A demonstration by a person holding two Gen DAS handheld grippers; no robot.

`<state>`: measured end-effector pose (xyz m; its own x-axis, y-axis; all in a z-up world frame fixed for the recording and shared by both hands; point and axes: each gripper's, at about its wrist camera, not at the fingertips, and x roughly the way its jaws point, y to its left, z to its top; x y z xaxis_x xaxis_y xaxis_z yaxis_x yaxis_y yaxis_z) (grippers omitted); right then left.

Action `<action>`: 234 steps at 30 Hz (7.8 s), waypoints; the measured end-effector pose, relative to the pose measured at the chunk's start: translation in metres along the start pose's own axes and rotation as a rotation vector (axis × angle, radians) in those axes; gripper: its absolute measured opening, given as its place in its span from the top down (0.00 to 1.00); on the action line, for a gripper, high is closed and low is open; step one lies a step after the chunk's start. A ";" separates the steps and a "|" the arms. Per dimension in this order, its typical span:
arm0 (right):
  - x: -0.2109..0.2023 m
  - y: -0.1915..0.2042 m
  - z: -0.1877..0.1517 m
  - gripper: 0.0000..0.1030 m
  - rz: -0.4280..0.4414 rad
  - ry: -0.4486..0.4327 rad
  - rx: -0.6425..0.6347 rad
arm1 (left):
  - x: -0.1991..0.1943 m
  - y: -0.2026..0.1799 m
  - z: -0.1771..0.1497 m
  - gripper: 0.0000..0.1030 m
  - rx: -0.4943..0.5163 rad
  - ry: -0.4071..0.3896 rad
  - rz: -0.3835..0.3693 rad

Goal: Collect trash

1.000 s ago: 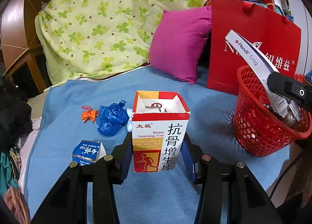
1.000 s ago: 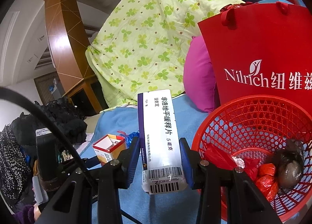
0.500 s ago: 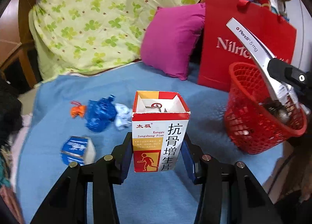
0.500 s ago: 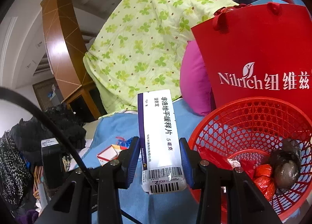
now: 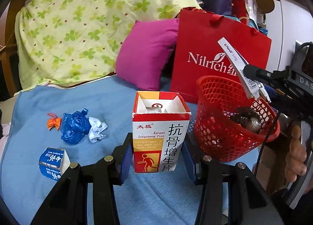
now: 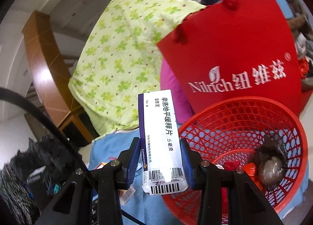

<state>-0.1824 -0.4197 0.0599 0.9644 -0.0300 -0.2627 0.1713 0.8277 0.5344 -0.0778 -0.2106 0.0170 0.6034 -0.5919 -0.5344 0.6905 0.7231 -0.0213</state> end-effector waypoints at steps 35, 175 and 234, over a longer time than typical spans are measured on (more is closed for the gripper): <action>-0.055 -0.093 0.018 0.58 -0.111 -0.170 0.256 | -0.010 -0.100 0.081 0.52 -0.012 0.008 -0.345; 0.163 0.096 -0.134 0.74 0.024 0.713 -0.261 | 0.025 0.144 -0.079 0.58 -0.314 0.461 0.062; 0.173 0.113 -0.138 0.73 0.033 0.678 -0.235 | -0.014 0.125 -0.093 0.67 -0.301 0.320 0.175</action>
<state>-0.0236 -0.2543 -0.0358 0.6182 0.2886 -0.7311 0.0224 0.9233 0.3835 -0.0371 -0.0793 -0.0571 0.5140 -0.3466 -0.7846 0.4142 0.9013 -0.1267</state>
